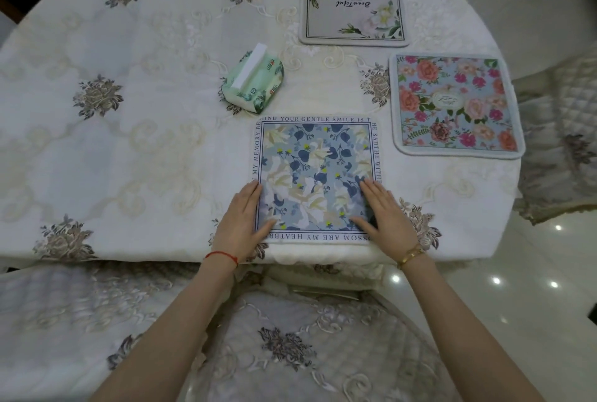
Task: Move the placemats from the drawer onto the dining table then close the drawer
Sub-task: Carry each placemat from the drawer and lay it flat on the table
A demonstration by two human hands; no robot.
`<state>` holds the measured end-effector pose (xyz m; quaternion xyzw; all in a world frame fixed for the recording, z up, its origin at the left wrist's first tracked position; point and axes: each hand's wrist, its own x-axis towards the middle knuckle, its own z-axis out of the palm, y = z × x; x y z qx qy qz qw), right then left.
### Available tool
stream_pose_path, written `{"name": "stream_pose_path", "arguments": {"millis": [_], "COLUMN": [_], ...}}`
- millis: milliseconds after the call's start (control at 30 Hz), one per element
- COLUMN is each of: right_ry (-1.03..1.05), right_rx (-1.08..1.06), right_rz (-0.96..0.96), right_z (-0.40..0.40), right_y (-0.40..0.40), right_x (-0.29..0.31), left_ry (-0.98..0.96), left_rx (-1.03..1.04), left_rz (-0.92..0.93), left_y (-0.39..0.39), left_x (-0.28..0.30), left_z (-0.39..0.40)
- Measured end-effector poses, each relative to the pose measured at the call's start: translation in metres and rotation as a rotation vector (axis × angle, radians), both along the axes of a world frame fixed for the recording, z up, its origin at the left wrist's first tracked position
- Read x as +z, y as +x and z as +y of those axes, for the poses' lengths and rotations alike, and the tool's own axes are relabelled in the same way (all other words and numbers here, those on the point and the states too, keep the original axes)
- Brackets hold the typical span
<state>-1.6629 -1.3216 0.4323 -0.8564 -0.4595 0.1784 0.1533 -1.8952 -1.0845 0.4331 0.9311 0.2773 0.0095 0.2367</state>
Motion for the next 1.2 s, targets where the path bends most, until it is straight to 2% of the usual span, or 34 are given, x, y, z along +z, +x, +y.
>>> {"name": "stream_pose_path", "arguments": {"millis": [100, 267, 400, 833, 967, 1200], "right_ry": [0.002, 0.028, 0.003, 0.016, 0.024, -0.054], "right_rx": [-0.053, 0.071, 0.071, -0.098, -0.046, 0.113], "right_rz": [-0.047, 0.006, 0.005, 0.02, -0.013, -0.007], "right_z": [-0.002, 0.027, 0.034, -0.03, 0.0, 0.059], "right_y": [-0.012, -0.063, -0.082, -0.035, -0.022, -0.015], "right_x": [0.006, 0.003, -0.01, 0.003, 0.013, -0.001], "left_ry": [-0.008, -0.027, -0.054, -0.008, -0.027, -0.037], "left_rx": [0.012, -0.039, -0.036, 0.021, -0.019, -0.148], "left_rz": [0.0, -0.016, 0.015, 0.041, -0.004, 0.056], "left_y": [-0.002, 0.013, 0.018, -0.008, 0.014, 0.06], "left_x": [0.004, 0.005, -0.002, 0.001, 0.011, 0.008], "left_z": [-0.01, -0.045, -0.059, -0.03, -0.016, 0.0]}}
